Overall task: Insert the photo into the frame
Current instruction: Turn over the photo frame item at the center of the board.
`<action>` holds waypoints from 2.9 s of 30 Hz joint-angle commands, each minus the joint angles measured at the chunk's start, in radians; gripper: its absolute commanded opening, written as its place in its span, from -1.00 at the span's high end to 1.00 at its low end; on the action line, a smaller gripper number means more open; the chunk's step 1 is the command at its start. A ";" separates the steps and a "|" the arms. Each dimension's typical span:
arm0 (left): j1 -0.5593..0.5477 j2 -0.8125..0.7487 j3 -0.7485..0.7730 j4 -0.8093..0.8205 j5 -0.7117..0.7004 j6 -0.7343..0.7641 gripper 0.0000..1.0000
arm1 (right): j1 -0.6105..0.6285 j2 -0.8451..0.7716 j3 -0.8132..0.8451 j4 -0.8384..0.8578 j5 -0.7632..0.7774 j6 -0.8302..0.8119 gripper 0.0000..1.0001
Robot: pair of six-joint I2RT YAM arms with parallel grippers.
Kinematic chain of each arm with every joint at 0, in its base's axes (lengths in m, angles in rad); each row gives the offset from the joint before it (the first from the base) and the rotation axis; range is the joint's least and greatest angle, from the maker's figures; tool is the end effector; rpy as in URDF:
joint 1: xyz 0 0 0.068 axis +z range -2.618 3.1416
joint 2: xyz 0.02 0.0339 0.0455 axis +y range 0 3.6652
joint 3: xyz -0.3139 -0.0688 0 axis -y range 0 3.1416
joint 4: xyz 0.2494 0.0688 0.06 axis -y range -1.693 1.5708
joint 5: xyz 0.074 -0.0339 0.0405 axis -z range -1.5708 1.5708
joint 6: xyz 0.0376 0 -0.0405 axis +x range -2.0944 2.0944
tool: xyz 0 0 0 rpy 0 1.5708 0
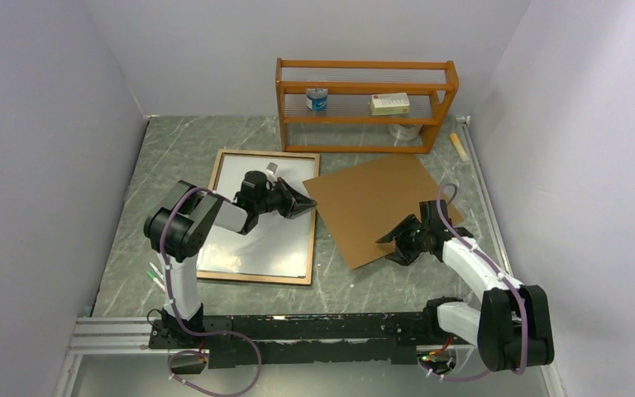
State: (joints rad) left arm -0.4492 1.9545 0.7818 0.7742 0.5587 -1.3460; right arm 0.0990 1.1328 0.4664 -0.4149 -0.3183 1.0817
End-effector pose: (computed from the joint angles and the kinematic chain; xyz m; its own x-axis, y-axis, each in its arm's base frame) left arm 0.3400 -0.1860 0.1569 -0.8659 -0.5002 -0.0049 -0.1606 0.2872 -0.9443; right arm 0.1696 0.0287 0.1939 -0.6248 0.7805 0.0229 0.6624 0.5142 0.5448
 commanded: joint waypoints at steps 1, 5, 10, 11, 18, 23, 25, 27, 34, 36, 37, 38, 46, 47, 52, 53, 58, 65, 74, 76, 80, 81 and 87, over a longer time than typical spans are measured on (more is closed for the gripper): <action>0.007 -0.068 0.077 -0.046 0.020 0.052 0.95 | 0.001 -0.056 0.089 -0.076 0.078 -0.101 -0.11; 0.021 -0.110 0.136 -0.217 0.036 0.098 0.95 | 0.007 -0.123 0.153 -0.217 0.190 -0.204 -0.16; 0.053 -0.125 0.223 -0.380 0.127 0.129 0.95 | 0.122 -0.209 0.267 -0.309 0.385 -0.340 -0.43; 0.059 -0.128 0.251 -0.425 0.141 0.142 0.95 | 0.169 -0.210 0.300 -0.320 0.434 -0.357 -0.50; 0.108 -0.138 0.353 -0.639 0.225 0.182 0.95 | 0.499 -0.180 0.490 -0.266 0.625 -0.571 -0.75; 0.142 -0.146 0.422 -0.753 0.272 0.209 0.95 | 0.810 -0.116 0.544 -0.229 0.799 -0.777 -0.81; 0.154 -0.145 0.451 -0.800 0.288 0.223 0.95 | 0.924 -0.049 0.559 -0.226 0.884 -0.842 -0.83; 0.165 -0.144 0.469 -0.836 0.302 0.238 0.95 | 1.024 0.016 0.567 -0.217 0.954 -0.893 -0.85; 0.191 -0.147 0.489 -0.874 0.342 0.246 0.95 | 1.223 0.204 0.520 -0.099 1.212 -1.005 -0.87; 0.194 -0.148 0.494 -0.882 0.348 0.245 0.95 | 1.237 0.231 0.498 -0.051 1.303 -1.031 -0.86; 0.196 -0.148 0.496 -0.885 0.353 0.245 0.95 | 1.240 0.241 0.490 -0.028 1.355 -1.036 -0.84; 0.197 -0.147 0.496 -0.887 0.356 0.243 0.95 | 1.240 0.250 0.484 -0.008 1.381 -1.047 -0.82; 0.208 -0.154 0.503 -0.902 0.381 0.229 0.95 | 1.241 0.297 0.376 0.212 1.447 -1.285 -0.60; 0.210 -0.155 0.506 -0.904 0.382 0.230 0.95 | 1.241 0.301 0.366 0.236 1.450 -1.309 -0.55; 0.219 -0.161 0.505 -0.902 0.391 0.220 0.95 | 1.242 0.304 0.371 0.287 1.459 -1.361 0.10; 0.220 -0.164 0.508 -0.900 0.393 0.219 0.95 | 1.243 0.302 0.371 0.297 1.461 -1.373 0.22; 0.226 -0.180 0.536 -0.947 0.394 0.240 0.78 | 1.244 0.301 0.420 0.246 1.472 -1.371 1.00; 0.232 -0.241 0.729 -1.289 0.227 0.489 -0.40 | 1.245 0.209 0.529 0.068 1.399 -1.289 1.00; 0.273 -0.283 1.005 -1.544 0.053 0.697 -0.88 | 1.186 0.070 0.719 -0.127 1.212 -1.161 1.00; 0.285 -0.320 1.048 -1.560 0.002 0.708 -0.87 | 1.168 0.037 0.759 -0.165 1.195 -1.121 1.00; 0.302 -0.435 1.062 -1.495 -0.056 0.727 -0.88 | 1.149 -0.051 0.798 -0.205 1.169 -1.044 1.00; 0.306 -0.453 1.069 -1.485 -0.055 0.734 -0.88 | 1.146 -0.073 0.799 -0.208 1.158 -1.029 1.00; 0.308 -0.498 1.054 -1.434 0.083 0.777 -0.88 | 1.141 -0.224 0.815 -0.174 1.148 -0.943 1.00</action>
State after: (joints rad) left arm -0.1398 1.4918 1.8374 -0.7136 0.5541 -0.6243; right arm 1.2423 0.9955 1.2186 -0.6518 0.8680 0.0025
